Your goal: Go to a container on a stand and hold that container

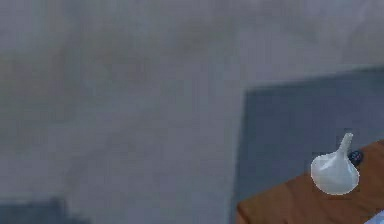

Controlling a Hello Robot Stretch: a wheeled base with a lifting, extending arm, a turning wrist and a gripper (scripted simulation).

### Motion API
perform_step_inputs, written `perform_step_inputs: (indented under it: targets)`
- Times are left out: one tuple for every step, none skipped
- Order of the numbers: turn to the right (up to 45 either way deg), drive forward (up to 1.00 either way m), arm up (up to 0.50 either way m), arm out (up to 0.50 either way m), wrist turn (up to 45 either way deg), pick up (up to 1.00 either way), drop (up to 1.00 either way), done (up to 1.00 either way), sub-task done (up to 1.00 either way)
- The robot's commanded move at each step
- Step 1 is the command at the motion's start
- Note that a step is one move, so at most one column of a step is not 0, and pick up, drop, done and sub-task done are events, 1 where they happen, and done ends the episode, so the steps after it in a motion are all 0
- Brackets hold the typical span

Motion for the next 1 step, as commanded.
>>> perform_step_inputs:
  targets:
    - [36.0, 0.0, 0.0, 0.0, 0.0, 0.0, 0.0, 0.0, 0.0]
